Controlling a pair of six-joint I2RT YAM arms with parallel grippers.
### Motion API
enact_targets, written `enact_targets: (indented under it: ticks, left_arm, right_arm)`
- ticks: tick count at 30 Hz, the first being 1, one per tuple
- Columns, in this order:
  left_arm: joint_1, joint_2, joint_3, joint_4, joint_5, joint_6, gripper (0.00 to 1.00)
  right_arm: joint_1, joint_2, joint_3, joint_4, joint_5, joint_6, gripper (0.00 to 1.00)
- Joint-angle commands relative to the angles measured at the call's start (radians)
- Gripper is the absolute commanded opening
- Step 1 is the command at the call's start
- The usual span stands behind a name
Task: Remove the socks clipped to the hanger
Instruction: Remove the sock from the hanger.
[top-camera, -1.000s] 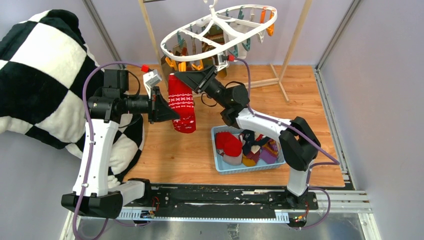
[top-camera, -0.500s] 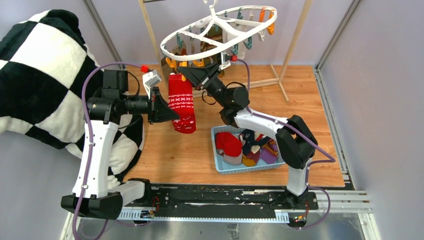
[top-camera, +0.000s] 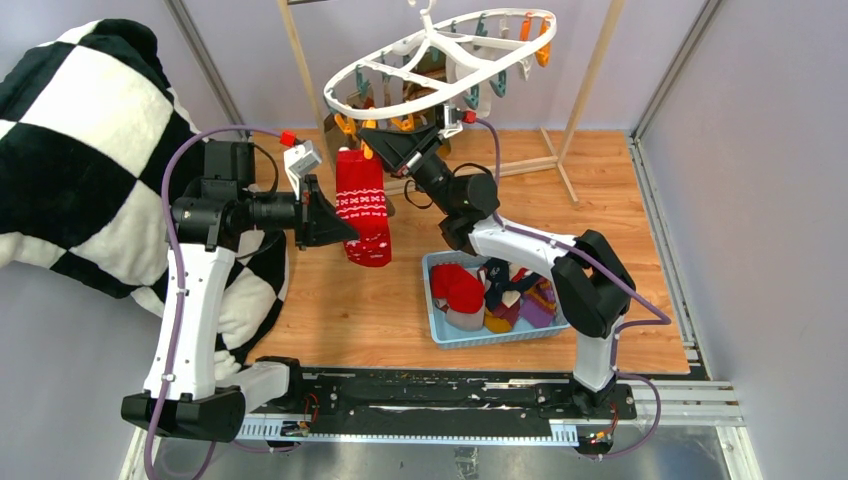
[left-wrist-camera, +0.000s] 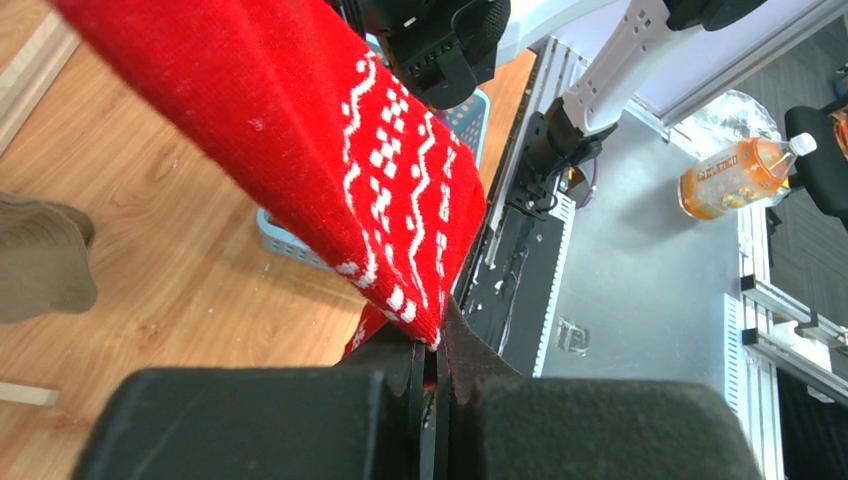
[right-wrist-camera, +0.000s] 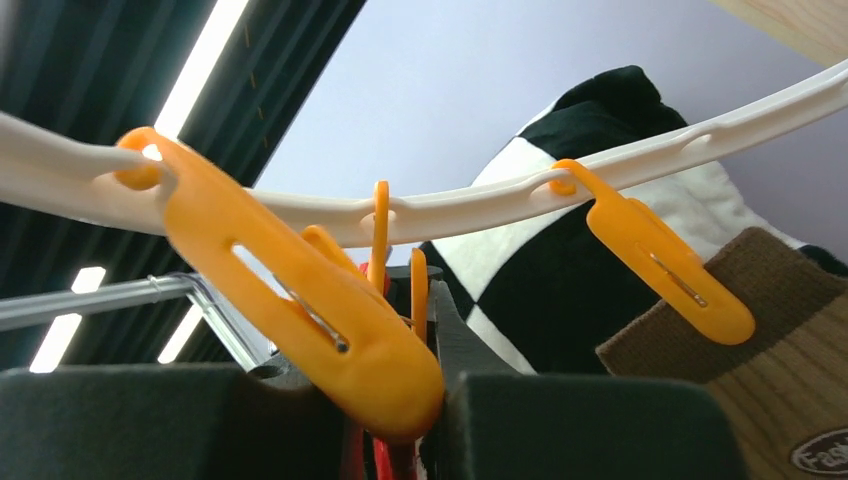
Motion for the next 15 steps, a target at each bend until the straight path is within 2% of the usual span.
enact_targets:
  ticks: [1,7,8,9,11,13,15]
  left_arm:
    - [-0.003,-0.024,-0.025,-0.003,0.009,0.0,0.0]
    - [-0.003,-0.046,-0.077,-0.001,-0.011,0.017,0.0]
    - [-0.004,-0.051,-0.086,-0.001,-0.013,0.017,0.0]
    - [-0.003,-0.056,-0.093,-0.002,-0.012,0.019,0.0]
    - [-0.004,-0.068,-0.105,-0.002,-0.014,0.019,0.0]
    - [-0.004,-0.081,-0.118,-0.001,-0.017,0.02,0.0]
    - [-0.003,-0.091,-0.126,0.0,-0.019,0.022,0.0]
  right_arm:
    - [-0.021,-0.021,-0.001,0.03,0.052,0.009,0.01]
    - [-0.026,-0.05,-0.016,-0.006,0.022,-0.014,0.0]
    - [-0.026,-0.054,-0.022,-0.009,0.009,-0.016,0.02]
    - [-0.027,-0.061,-0.035,-0.02,-0.002,-0.017,0.11]
    - [-0.027,-0.083,-0.077,-0.033,-0.015,-0.032,0.38]
    - [-0.027,-0.117,-0.128,-0.064,-0.037,-0.069,0.74]
    - [-0.029,-0.157,-0.173,-0.098,-0.064,-0.111,0.87]
